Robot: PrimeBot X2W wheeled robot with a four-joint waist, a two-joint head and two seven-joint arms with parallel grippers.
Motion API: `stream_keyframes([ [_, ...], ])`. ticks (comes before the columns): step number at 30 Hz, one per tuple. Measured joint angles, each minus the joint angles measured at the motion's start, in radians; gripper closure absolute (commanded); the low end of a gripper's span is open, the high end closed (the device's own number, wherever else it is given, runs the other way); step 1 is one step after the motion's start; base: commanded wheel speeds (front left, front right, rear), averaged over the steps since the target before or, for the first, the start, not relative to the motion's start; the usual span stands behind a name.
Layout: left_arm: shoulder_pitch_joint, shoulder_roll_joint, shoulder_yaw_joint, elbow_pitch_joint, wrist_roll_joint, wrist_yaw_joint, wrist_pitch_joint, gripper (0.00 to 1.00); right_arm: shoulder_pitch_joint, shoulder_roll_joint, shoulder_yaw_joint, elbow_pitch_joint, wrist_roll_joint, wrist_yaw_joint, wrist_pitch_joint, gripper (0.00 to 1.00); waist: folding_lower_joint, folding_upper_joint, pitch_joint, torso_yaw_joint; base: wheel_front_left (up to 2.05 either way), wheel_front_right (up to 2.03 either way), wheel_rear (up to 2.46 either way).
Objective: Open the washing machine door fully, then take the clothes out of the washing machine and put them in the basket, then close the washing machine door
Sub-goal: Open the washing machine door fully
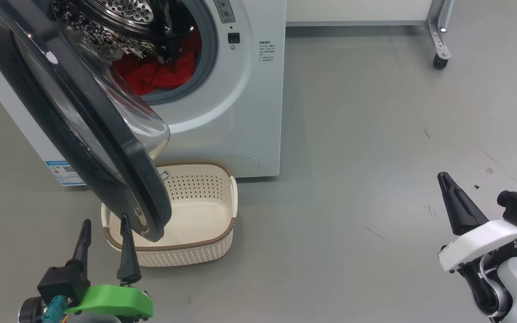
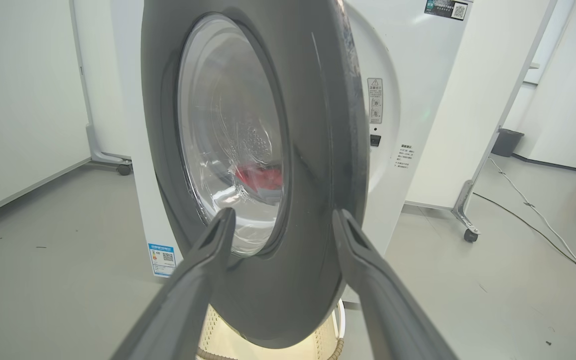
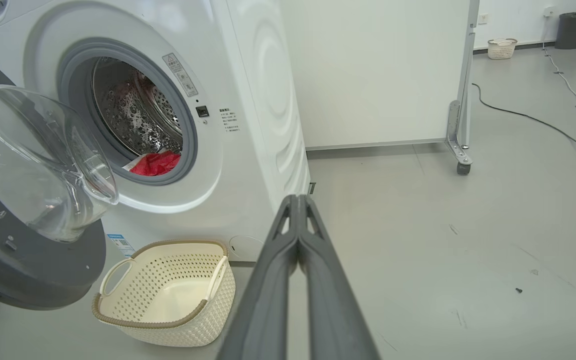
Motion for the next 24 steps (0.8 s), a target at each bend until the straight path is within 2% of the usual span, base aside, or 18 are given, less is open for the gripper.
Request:
stream_keyframes([
  [3,0.0,0.0,0.001,0.001,0.0,0.0,0.0,0.0,0.017,0.004,-0.014,-0.012,-0.014,-0.009,0.0,1.0,0.0,0.0,0.002,-0.003,0.0,0.0,0.0],
  [4,0.0,0.0,0.001,0.001,0.0,0.0,0.0,0.0,0.023,0.009,-0.021,-0.013,-0.016,-0.018,0.0,0.83,0.0001,0.0,0.003,-0.004,0.0,0.0,0.0],
  [5,0.0,0.0,0.001,0.001,0.0,0.0,0.0,0.0,0.029,0.012,-0.028,-0.016,-0.018,-0.026,0.0,0.51,0.0,0.0,0.004,-0.005,0.0,0.0,0.0],
  [6,0.001,0.0,0.002,0.002,0.0,0.0,0.0,0.0,0.036,0.016,-0.04,-0.022,-0.026,-0.029,0.0,0.0,0.0,0.0,0.005,-0.006,0.0,0.0,0.0],
  [10,0.001,0.0,0.0,0.004,-0.001,0.0,0.0,0.0,0.041,0.039,-0.093,-0.058,-0.052,-0.042,0.001,0.0,0.0001,0.0,0.009,-0.011,0.0,0.0,0.0],
  [24,0.002,0.0,-0.022,0.024,-0.01,0.0,0.0,0.0,0.106,0.074,-0.164,-0.119,-0.124,-0.042,0.001,0.0,0.0,0.0,0.017,-0.009,0.0,0.0,0.0],
])
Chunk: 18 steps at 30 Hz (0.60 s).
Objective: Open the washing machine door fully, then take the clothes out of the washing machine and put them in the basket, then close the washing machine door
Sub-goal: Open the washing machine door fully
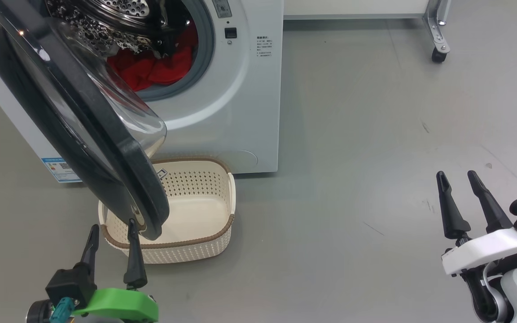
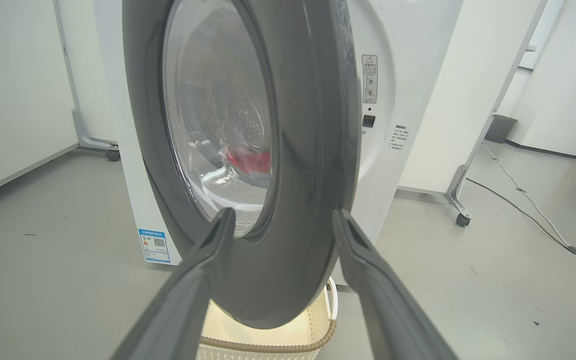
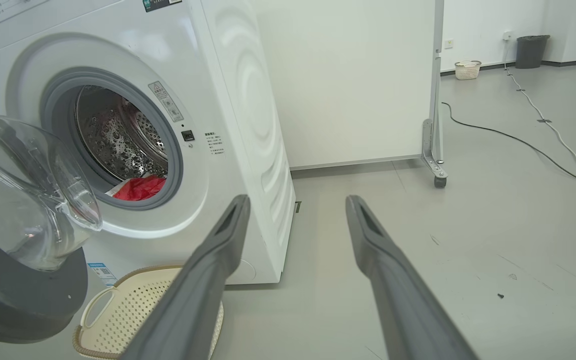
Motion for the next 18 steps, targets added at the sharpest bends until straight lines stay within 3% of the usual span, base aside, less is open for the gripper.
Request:
stream_keyframes([
  [18,0.0,0.0,-0.007,0.004,0.0,0.0,0.0,0.0,0.062,0.039,-0.037,-0.011,-0.042,0.014,0.0,0.0,0.0,0.0,-0.006,0.003,0.0,0.0,0.0],
])
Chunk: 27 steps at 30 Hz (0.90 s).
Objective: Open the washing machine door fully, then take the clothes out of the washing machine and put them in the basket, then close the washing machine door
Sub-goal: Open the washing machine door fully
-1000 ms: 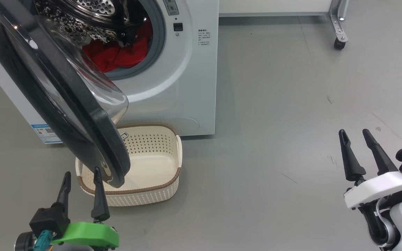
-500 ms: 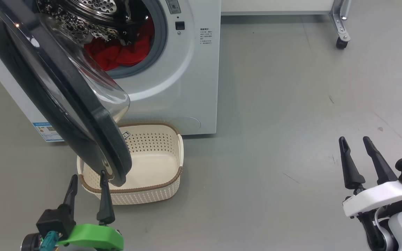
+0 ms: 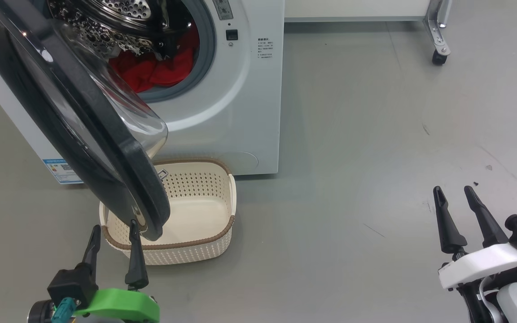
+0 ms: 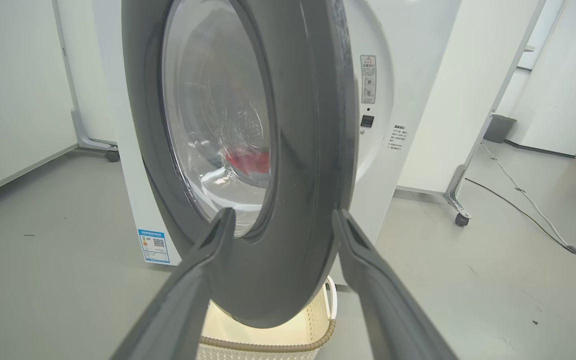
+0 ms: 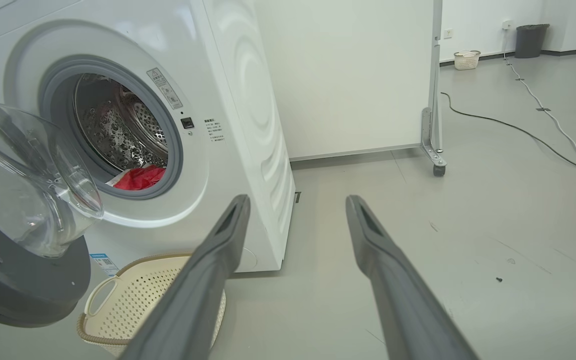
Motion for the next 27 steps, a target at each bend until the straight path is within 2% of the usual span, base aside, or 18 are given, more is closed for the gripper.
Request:
stream_keyframes([
  [27,0.0,0.0,0.0,0.005,-0.006,0.0,0.0,0.0,0.019,0.038,-0.035,-0.003,-0.039,0.013,0.0,0.0,0.0,0.0,-0.008,0.001,0.0,0.0,0.0],
])
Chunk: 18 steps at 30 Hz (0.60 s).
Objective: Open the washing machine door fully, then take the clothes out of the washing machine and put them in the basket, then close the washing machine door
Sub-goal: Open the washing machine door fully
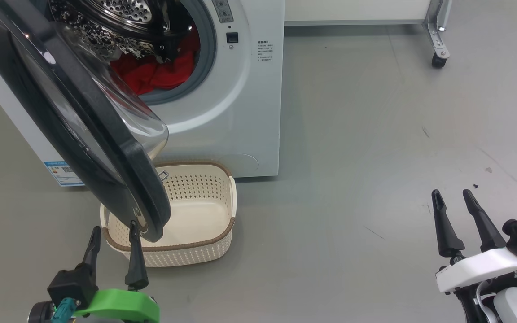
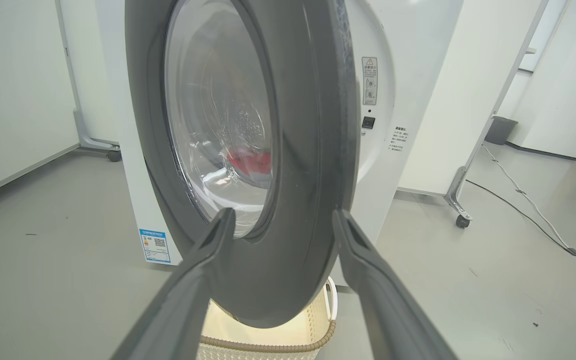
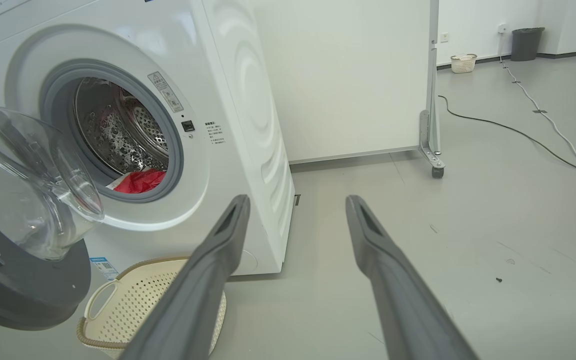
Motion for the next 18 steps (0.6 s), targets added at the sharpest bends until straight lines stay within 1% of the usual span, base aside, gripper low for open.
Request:
stream_keyframes([
  [2,0.0,0.0,-0.002,0.001,0.0,0.0,0.0,0.0,0.0,0.003,-0.004,0.0,-0.01,0.0,0.0,0.0,0.0,0.0,-0.001,0.0,0.0,0.0,0.0],
  [3,0.0,0.0,-0.006,0.002,0.0,0.0,0.0,0.04,0.0,0.005,-0.006,0.0,-0.013,0.0,0.0,0.0,0.0,0.0,-0.001,0.0,0.0,0.0,0.0],
  [4,0.0,0.0,-0.012,0.005,0.0,0.0,0.0,0.69,0.001,0.006,-0.007,0.0,-0.013,0.0,0.0,0.0,0.0,0.0,-0.001,0.0,0.0,0.0,0.0],
  [5,0.0,0.001,-0.023,0.011,0.0,0.0,0.0,1.0,0.001,0.007,-0.007,0.0,-0.014,0.002,0.0,0.0,0.0,0.0,-0.002,-0.001,0.0,0.0,0.0],
  [8,0.002,0.0,-0.046,0.025,0.0,0.0,0.0,1.0,0.003,0.012,-0.01,0.001,-0.016,0.007,0.0,0.0,0.0,0.0,-0.003,-0.002,0.0,0.0,0.0],
  [18,-0.002,0.0,-0.015,-0.012,0.011,0.0,0.0,1.0,0.015,0.019,-0.016,0.002,-0.022,0.008,0.0,0.0,0.0,0.0,-0.006,-0.002,0.0,0.0,0.0],
])
